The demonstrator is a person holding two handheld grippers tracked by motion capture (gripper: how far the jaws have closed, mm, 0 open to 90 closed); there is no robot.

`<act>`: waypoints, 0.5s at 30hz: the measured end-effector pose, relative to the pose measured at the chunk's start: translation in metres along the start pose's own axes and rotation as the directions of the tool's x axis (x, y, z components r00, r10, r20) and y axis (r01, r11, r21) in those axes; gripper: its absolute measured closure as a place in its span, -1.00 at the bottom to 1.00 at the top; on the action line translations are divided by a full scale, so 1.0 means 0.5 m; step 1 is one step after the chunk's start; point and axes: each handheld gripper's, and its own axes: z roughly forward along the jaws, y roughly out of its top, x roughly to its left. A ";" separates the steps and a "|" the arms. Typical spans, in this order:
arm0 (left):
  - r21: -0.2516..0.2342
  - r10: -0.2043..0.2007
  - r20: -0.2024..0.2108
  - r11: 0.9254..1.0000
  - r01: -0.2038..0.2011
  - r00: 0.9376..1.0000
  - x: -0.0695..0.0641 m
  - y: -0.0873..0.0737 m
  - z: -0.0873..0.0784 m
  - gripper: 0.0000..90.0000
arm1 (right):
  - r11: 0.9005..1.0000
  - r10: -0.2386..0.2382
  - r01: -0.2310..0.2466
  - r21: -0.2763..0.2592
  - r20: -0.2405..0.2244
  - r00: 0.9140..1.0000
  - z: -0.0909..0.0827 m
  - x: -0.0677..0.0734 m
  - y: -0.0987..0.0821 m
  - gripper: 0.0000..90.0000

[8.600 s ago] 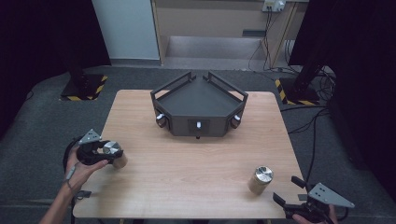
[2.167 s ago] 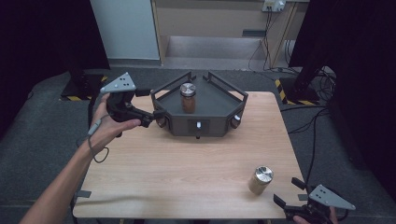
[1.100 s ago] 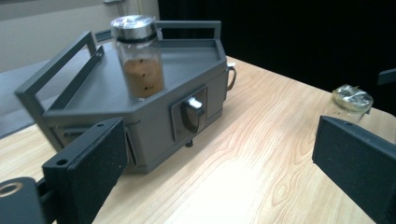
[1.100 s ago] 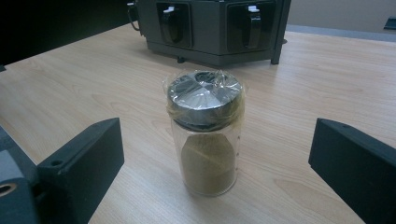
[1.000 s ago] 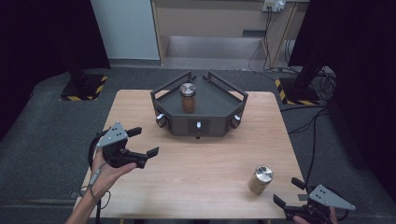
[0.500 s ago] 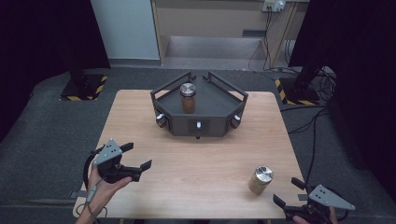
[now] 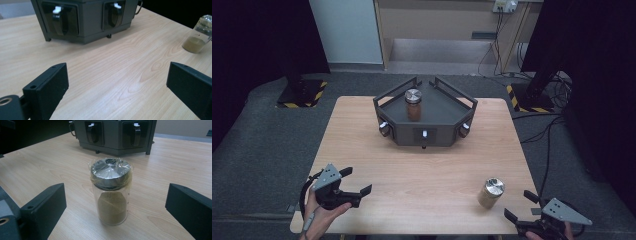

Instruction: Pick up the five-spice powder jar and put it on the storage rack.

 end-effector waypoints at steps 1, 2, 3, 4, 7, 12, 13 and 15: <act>0.006 0.000 -0.001 1.000 0.000 1.000 -0.001 -0.002 0.000 -0.93 | 1.000 0.001 -0.001 -0.001 0.000 1.000 0.000 0.000 0.000 -0.92; 0.014 -0.005 -0.002 1.000 0.005 1.000 -0.002 -0.007 -0.001 -0.93 | 1.000 0.001 -0.001 -0.002 0.000 1.000 0.000 0.000 0.000 -0.91; 0.018 -0.010 -0.001 1.000 0.010 1.000 -0.002 -0.010 -0.002 -0.93 | 1.000 -0.001 0.001 -0.001 0.000 1.000 0.000 0.000 0.000 -0.91; 0.022 -0.012 -0.005 1.000 0.012 1.000 -0.004 -0.013 -0.003 -0.93 | 1.000 -0.002 0.002 -0.001 -0.001 1.000 0.000 0.000 0.000 -0.92; 0.026 -0.016 -0.014 1.000 0.017 1.000 -0.006 -0.021 -0.009 -0.93 | 1.000 -0.001 0.001 -0.001 -0.002 1.000 0.000 -0.001 0.000 -0.91; 0.019 -0.028 -0.035 0.999 0.028 0.999 -0.007 -0.031 -0.018 -0.92 | 1.000 -0.001 0.001 -0.001 -0.005 1.000 0.000 -0.001 0.000 -0.92; 0.021 -0.027 -0.037 0.999 0.028 0.999 -0.008 -0.031 -0.019 -0.92 | 1.000 -0.002 0.002 -0.001 -0.005 1.000 0.001 -0.001 0.000 -0.92; 0.024 -0.026 -0.035 0.999 0.027 0.999 -0.009 -0.034 -0.020 -0.92 | 1.000 -0.003 0.003 -0.001 -0.006 1.000 0.001 0.000 0.001 -0.92</act>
